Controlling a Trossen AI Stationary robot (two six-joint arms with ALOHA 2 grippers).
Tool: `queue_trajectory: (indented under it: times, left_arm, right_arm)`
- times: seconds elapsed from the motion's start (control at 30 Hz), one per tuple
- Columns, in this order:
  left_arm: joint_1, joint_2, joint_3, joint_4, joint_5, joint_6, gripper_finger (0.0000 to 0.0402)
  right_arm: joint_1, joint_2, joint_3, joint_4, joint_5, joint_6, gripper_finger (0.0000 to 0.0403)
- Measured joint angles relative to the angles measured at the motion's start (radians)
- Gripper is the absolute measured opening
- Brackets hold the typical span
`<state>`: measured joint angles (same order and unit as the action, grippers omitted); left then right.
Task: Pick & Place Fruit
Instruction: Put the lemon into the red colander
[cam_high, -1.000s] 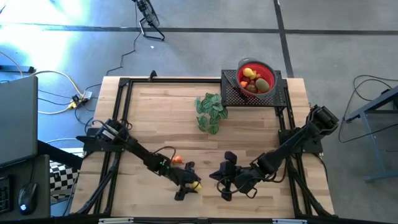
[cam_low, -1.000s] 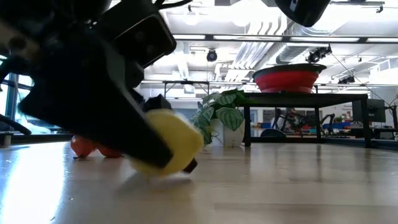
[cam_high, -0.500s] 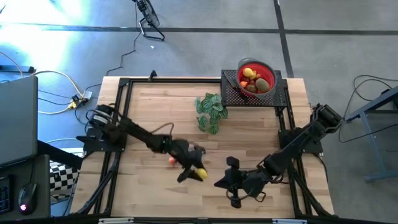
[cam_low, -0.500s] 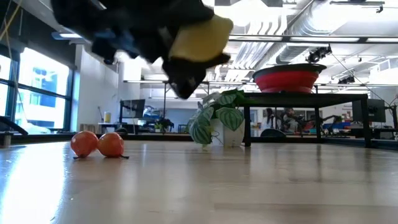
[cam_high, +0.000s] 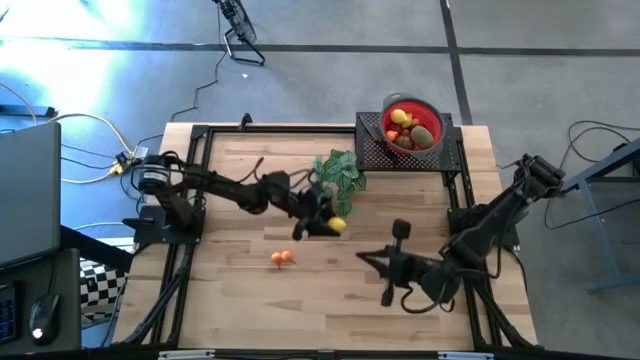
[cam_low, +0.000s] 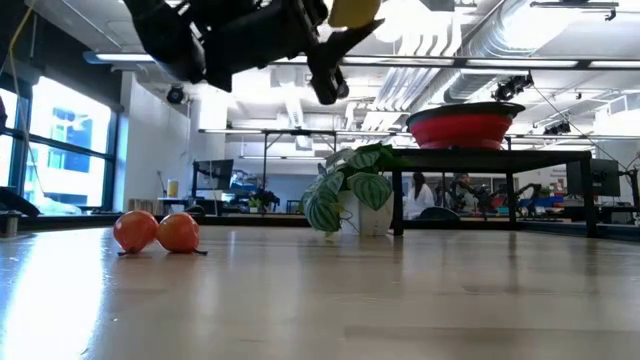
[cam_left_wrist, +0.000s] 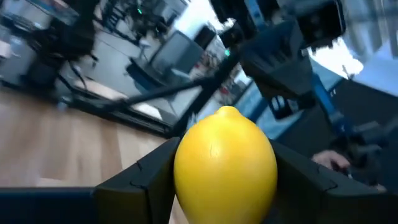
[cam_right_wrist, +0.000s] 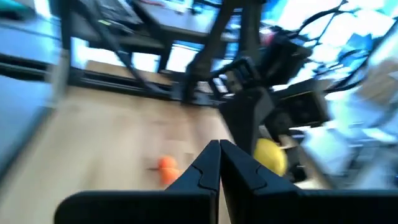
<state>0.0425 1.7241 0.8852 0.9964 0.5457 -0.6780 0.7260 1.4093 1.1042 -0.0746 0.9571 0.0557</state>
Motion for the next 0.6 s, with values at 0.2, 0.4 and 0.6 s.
queue_trajectory:
  times: [0.2,0.4,0.6]
  left_arm:
    - [0.083,0.000,0.000,0.003,0.010,-0.034,0.0206]
    - [0.143,0.000,0.000,-0.004,0.138,-0.035,0.0205]
    - [0.168,0.000,0.000,-0.004,0.309,-0.032,0.0199]
  right_arm:
    - [-0.065,-0.003,0.000,-0.058,0.121,-0.126,0.0003]
    - [-0.157,-0.003,0.000,-0.115,0.059,-0.124,0.0003]
    - [-0.256,-0.002,0.000,-0.122,-0.243,-0.163,0.0003]
